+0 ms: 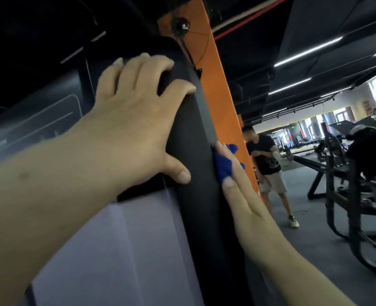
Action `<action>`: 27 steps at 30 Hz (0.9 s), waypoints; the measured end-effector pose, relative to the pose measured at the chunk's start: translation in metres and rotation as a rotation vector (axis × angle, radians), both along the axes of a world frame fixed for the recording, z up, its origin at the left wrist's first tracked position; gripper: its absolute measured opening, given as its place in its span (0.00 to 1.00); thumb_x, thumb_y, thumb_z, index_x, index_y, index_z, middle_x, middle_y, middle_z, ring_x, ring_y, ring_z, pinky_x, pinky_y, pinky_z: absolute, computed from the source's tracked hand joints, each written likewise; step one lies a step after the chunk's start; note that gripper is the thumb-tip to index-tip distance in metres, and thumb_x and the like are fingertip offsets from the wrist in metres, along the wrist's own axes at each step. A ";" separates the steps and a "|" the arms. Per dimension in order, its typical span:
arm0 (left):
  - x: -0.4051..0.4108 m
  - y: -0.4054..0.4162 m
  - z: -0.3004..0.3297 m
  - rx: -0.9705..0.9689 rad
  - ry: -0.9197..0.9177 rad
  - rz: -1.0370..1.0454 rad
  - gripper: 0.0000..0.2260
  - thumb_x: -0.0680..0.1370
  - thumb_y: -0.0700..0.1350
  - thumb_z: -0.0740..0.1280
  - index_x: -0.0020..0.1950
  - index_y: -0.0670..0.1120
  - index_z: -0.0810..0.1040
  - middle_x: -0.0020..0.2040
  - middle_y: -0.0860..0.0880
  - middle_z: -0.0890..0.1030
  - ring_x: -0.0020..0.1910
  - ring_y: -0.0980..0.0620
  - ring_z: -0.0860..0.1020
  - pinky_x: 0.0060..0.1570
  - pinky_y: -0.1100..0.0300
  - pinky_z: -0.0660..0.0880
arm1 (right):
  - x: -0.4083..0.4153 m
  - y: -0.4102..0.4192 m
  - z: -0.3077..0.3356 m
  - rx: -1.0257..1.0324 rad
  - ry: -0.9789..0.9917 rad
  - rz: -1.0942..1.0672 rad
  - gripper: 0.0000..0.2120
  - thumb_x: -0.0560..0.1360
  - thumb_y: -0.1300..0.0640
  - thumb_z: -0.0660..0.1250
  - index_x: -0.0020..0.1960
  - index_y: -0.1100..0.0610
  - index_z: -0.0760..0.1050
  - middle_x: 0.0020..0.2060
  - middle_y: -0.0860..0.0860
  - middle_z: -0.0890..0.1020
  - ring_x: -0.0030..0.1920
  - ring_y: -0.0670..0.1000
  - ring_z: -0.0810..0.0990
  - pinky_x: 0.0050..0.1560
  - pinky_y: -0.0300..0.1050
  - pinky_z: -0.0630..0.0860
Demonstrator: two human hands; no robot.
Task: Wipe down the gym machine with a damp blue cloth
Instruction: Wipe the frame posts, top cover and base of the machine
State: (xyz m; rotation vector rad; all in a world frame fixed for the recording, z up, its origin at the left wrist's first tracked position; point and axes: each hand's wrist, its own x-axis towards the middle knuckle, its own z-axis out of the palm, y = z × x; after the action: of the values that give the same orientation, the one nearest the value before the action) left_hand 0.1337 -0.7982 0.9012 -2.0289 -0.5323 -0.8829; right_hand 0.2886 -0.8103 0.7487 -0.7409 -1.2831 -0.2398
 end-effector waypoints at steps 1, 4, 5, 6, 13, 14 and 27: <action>0.003 0.002 0.008 -0.031 -0.001 0.054 0.63 0.50 0.74 0.71 0.78 0.57 0.45 0.78 0.52 0.43 0.78 0.48 0.40 0.75 0.46 0.38 | -0.001 -0.002 0.005 -0.009 -0.018 -0.049 0.23 0.82 0.52 0.52 0.74 0.36 0.58 0.74 0.30 0.60 0.75 0.33 0.53 0.76 0.40 0.52; 0.002 0.010 0.021 -0.037 0.035 0.099 0.68 0.52 0.77 0.68 0.78 0.51 0.34 0.78 0.48 0.36 0.78 0.47 0.37 0.75 0.45 0.37 | -0.014 -0.004 0.000 -0.029 -0.014 -0.159 0.26 0.81 0.55 0.55 0.75 0.35 0.59 0.75 0.33 0.59 0.76 0.37 0.54 0.73 0.32 0.51; -0.001 0.013 0.026 0.018 0.041 0.104 0.66 0.52 0.77 0.66 0.79 0.49 0.41 0.79 0.45 0.44 0.78 0.45 0.44 0.75 0.47 0.40 | -0.019 -0.005 -0.003 -0.039 -0.004 -0.206 0.27 0.80 0.54 0.56 0.75 0.34 0.58 0.76 0.33 0.59 0.76 0.37 0.55 0.72 0.30 0.51; -0.004 0.014 0.033 0.065 0.026 0.087 0.62 0.52 0.75 0.66 0.79 0.46 0.52 0.77 0.42 0.56 0.76 0.44 0.55 0.74 0.49 0.46 | -0.022 -0.006 0.000 -0.036 -0.007 -0.232 0.27 0.80 0.53 0.56 0.74 0.33 0.57 0.76 0.34 0.58 0.76 0.37 0.56 0.72 0.31 0.52; 0.002 -0.003 0.089 0.088 0.096 -0.047 0.46 0.58 0.64 0.78 0.72 0.51 0.67 0.65 0.50 0.70 0.64 0.47 0.71 0.66 0.52 0.60 | -0.022 -0.002 0.091 -0.069 -0.088 -0.311 0.25 0.83 0.56 0.52 0.76 0.39 0.53 0.78 0.40 0.54 0.78 0.40 0.50 0.74 0.34 0.51; 0.001 -0.002 0.093 0.050 0.084 -0.039 0.50 0.59 0.64 0.77 0.76 0.51 0.62 0.70 0.50 0.67 0.69 0.47 0.66 0.70 0.52 0.54 | -0.026 -0.004 0.087 -0.094 -0.082 -0.320 0.25 0.83 0.56 0.53 0.76 0.38 0.53 0.78 0.40 0.54 0.78 0.41 0.50 0.74 0.33 0.51; -0.017 0.011 0.108 -0.353 -0.001 -0.071 0.51 0.68 0.59 0.76 0.80 0.49 0.48 0.79 0.52 0.51 0.78 0.52 0.49 0.76 0.53 0.44 | -0.035 -0.014 0.137 -0.191 -0.090 -0.316 0.23 0.84 0.50 0.51 0.77 0.39 0.52 0.79 0.41 0.50 0.78 0.39 0.46 0.72 0.28 0.47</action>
State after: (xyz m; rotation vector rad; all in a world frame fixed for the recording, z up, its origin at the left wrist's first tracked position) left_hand 0.1166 -0.7873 1.0093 -2.3786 -0.6572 -0.8790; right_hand 0.2536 -0.8239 0.8857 -1.1092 -1.2821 -0.4135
